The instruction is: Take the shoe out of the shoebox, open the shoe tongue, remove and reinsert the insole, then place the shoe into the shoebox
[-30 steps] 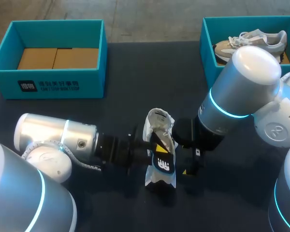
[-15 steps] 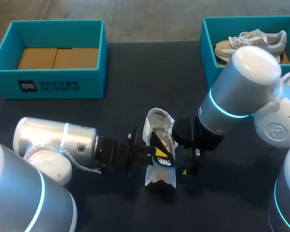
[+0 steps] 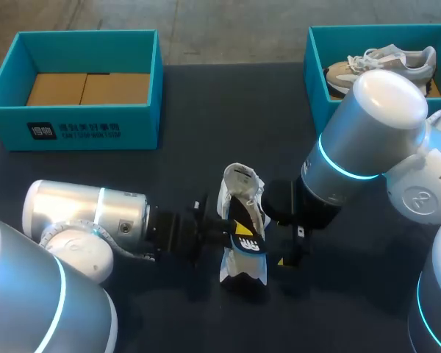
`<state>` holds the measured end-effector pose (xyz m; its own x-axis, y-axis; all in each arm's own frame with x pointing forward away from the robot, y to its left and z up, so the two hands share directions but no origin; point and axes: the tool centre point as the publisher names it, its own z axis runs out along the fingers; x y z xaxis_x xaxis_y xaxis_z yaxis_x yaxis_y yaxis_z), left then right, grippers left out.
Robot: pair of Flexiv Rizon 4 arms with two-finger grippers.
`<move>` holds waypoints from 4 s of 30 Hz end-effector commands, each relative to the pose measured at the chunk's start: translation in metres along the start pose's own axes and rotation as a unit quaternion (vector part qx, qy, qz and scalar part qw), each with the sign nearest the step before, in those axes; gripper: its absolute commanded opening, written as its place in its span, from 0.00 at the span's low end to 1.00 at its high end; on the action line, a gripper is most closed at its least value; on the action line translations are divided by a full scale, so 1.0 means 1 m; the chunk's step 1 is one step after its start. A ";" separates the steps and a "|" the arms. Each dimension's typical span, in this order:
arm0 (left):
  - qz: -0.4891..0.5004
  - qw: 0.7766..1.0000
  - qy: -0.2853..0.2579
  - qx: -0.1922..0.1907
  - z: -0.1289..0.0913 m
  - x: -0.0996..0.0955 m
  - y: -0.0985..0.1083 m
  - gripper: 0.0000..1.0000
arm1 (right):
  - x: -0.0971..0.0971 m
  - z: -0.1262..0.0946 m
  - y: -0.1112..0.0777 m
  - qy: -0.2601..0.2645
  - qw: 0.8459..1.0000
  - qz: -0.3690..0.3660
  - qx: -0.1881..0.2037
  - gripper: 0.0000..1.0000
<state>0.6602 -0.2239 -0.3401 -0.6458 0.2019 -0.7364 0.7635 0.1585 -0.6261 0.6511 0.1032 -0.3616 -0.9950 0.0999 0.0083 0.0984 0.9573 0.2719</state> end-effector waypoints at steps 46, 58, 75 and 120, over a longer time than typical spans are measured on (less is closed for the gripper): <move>-0.030 0.999 0.000 0.044 -0.002 -0.001 -0.024 0.00 | 0.001 0.002 0.001 -0.002 1.000 0.000 0.001 1.00; 0.022 0.999 0.004 0.036 0.003 0.002 -0.010 0.00 | 0.001 0.002 0.001 -0.002 1.000 0.000 0.001 1.00; 0.050 0.999 0.006 -0.012 0.009 -0.001 0.017 0.00 | 0.001 0.002 0.001 -0.002 1.000 0.000 0.001 1.00; 0.048 0.997 0.022 0.057 0.000 0.003 -0.020 0.00 | 0.001 0.002 0.001 -0.002 1.000 0.000 0.001 1.00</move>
<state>0.6448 -0.2250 -0.3296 -0.5690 0.2517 -0.7829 0.8121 0.0217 -0.5832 0.6511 0.1032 -0.3616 -0.9950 0.1000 0.0083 0.0984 0.9573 0.2719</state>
